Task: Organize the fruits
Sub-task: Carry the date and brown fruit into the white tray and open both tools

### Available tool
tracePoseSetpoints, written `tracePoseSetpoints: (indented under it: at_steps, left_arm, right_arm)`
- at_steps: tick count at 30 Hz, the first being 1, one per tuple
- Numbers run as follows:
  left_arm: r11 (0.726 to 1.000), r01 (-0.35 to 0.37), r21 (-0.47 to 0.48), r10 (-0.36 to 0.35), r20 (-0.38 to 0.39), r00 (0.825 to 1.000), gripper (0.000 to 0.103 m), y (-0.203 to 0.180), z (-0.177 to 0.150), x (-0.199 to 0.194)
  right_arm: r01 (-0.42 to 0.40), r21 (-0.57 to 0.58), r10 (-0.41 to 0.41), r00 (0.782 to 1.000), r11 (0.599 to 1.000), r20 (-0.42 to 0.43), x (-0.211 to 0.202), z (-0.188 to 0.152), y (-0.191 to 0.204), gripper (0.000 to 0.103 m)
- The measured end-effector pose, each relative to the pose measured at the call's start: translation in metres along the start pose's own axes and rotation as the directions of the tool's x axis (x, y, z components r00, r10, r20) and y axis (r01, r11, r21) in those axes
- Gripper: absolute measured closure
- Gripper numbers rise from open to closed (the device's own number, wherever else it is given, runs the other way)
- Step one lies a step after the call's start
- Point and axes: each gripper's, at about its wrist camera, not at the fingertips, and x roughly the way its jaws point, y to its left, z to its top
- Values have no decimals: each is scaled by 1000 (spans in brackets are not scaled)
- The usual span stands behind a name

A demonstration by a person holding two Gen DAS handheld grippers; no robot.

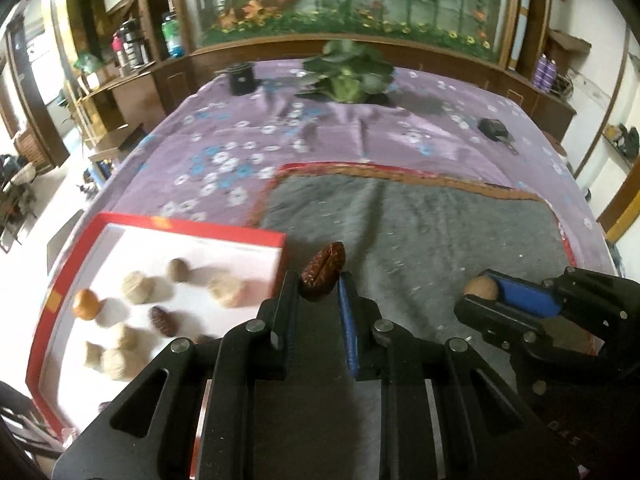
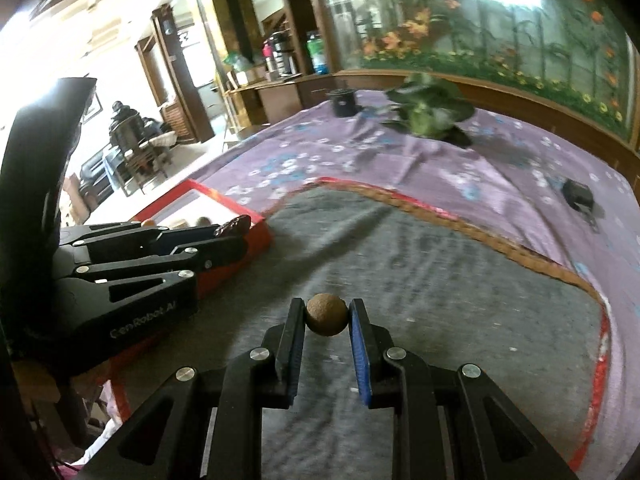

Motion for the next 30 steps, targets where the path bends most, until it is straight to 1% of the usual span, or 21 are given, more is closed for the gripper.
tracePoseSetpoints:
  at_steps: [9,17,23,27,30]
  left_arm:
    - [996,-52,-68,54,19,998,85,47,-13,-17]
    - [987,-103,-124,106,11,994,85,89,-30,-27]
    - [970,-137,-198,139,-6,990,84,129,-38,-27]
    - [959,-148,-240,146,-25,989,84,149,-42,-24]
    - [954,-148,-261,142,-41,989,84,158,-44,-19]
  right_arm:
    - [-49,-78,49,999,996,1,8,13,50,82]
    - [-105,-128,103,994,986,-23,26,19,87,82]
    - [-128,-165,121,991,978,-50,43,24,109,82]
    - [-153,-177,142,987,972,-73,55,29,120,82]
    - [-151,-197,137,987,969,-84,65,34,127,82]
